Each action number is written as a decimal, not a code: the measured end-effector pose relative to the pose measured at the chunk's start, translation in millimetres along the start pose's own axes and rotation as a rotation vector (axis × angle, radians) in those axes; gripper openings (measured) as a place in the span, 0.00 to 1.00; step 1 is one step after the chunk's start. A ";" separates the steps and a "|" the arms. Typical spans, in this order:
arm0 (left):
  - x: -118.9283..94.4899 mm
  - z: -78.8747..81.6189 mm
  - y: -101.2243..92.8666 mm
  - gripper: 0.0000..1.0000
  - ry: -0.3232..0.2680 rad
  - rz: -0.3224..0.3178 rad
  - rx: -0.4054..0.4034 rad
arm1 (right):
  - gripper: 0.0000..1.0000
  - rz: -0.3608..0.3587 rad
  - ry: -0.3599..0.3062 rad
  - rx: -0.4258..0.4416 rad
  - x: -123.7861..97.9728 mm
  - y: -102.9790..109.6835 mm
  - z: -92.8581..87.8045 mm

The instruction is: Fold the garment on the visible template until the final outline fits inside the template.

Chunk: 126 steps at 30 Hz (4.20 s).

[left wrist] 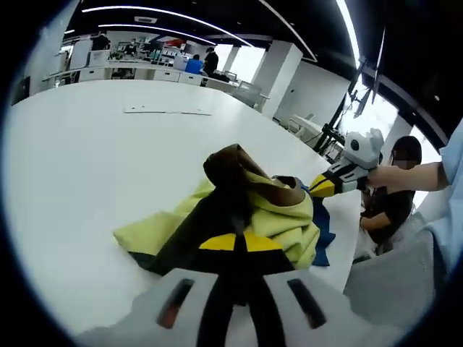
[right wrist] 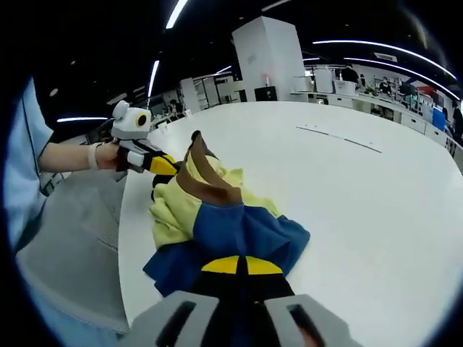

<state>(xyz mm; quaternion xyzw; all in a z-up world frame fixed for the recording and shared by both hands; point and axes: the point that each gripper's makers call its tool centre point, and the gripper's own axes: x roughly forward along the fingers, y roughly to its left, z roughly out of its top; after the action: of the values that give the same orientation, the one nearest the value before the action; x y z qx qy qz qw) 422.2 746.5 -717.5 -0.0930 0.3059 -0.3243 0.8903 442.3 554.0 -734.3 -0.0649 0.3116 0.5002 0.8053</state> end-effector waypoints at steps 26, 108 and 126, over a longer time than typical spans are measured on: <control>-97.2 94.5 62.4 0.00 -0.223 0.163 0.024 | 0.00 -0.135 -0.294 -0.015 -46.4 -24.8 127.2; 111.3 116.3 250.4 0.00 0.117 0.173 -0.061 | 0.00 -0.246 -0.046 0.101 120.2 -248.7 107.5; 83.3 97.5 208.9 0.00 0.147 0.148 0.033 | 0.00 -0.221 -0.016 0.025 103.7 -219.4 86.3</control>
<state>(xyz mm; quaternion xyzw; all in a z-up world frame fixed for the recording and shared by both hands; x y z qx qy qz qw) 640.2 851.8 -756.4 -0.0315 0.3711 -0.2688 0.8883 697.3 561.6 -769.7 -0.0851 0.3023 0.4051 0.8586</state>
